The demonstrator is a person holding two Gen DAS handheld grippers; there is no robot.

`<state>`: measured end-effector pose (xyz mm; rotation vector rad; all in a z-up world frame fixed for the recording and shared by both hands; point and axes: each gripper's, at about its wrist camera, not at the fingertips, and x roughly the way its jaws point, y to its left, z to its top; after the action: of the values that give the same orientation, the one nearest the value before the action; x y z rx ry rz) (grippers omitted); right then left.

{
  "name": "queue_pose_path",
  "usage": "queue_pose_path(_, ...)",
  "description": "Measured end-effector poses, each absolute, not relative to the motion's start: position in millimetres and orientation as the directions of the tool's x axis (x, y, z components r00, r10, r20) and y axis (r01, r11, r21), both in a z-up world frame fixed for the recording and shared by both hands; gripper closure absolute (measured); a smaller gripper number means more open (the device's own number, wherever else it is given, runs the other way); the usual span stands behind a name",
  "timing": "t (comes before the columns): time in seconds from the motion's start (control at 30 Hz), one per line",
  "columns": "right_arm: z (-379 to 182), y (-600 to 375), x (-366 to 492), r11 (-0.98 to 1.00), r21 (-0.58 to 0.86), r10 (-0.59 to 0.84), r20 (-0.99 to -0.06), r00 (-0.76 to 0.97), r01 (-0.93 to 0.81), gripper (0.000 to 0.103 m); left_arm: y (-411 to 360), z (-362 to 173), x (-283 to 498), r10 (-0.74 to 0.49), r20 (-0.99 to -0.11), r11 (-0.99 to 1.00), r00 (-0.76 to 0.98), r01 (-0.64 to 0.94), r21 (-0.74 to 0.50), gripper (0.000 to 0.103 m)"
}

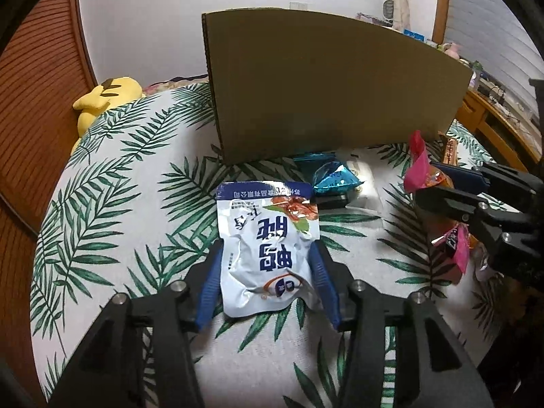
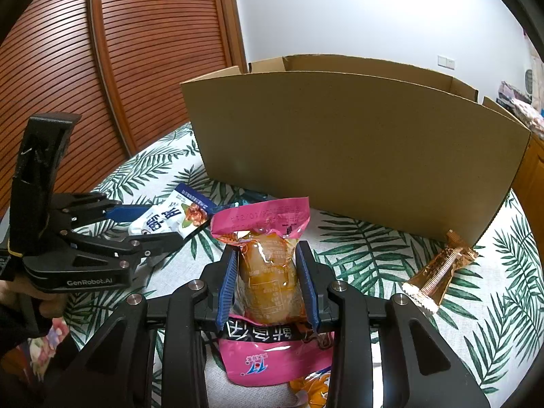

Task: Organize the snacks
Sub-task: 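Close the left tool on the white duck-gizzard pouch and lift it, then carry the white pouch with the left tool into the box while the right tool carries the pink pack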

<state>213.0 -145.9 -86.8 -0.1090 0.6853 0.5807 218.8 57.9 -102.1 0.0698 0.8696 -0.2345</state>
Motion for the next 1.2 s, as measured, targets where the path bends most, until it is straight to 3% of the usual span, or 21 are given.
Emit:
queue_pose_path(0.17,-86.8,-146.3,212.9,0.838,0.089,0.468,-0.624,0.626,-0.538,0.070,62.2,-97.2,210.0,-0.180,-0.745,0.974,0.642,0.223,-0.042,0.060)
queue_pose_path(0.23,-86.3,-146.5,211.9,0.839,0.082,0.465,-0.621,0.631,-0.538,0.070,65.7,-92.1,204.3,-0.195,-0.728,0.973,0.657,0.223,-0.059,0.068)
queue_pose_path(0.6,-82.2,-144.4,210.8,0.840,0.068,0.460,-0.616,0.640,-0.538,0.070,68.7,-77.0,182.9,-0.225,-0.691,0.969,0.687,0.235,-0.081,0.071)
queue_pose_path(0.63,-80.6,-144.9,210.6,0.840,0.069,0.461,-0.614,0.641,-0.538,0.070,68.4,-73.9,181.7,-0.233,-0.685,0.967,0.691,0.241,-0.086,0.086)
queue_pose_path(0.67,-78.3,-145.6,210.0,0.839,0.070,0.463,-0.610,0.643,-0.539,0.070,68.8,-70.7,180.9,-0.235,-0.679,0.967,0.695,0.241,-0.088,0.088)
queue_pose_path(0.73,-72.0,-147.0,208.2,0.837,0.068,0.470,-0.598,0.649,-0.543,0.070,68.7,-62.0,179.9,-0.245,-0.666,0.965,0.705,0.245,-0.096,0.101)
queue_pose_path(1.2,-65.4,-147.5,207.0,0.830,0.067,0.484,-0.580,0.655,-0.554,0.070,76.6,-60.9,190.7,-0.261,-0.689,0.962,0.676,0.239,-0.130,0.102)
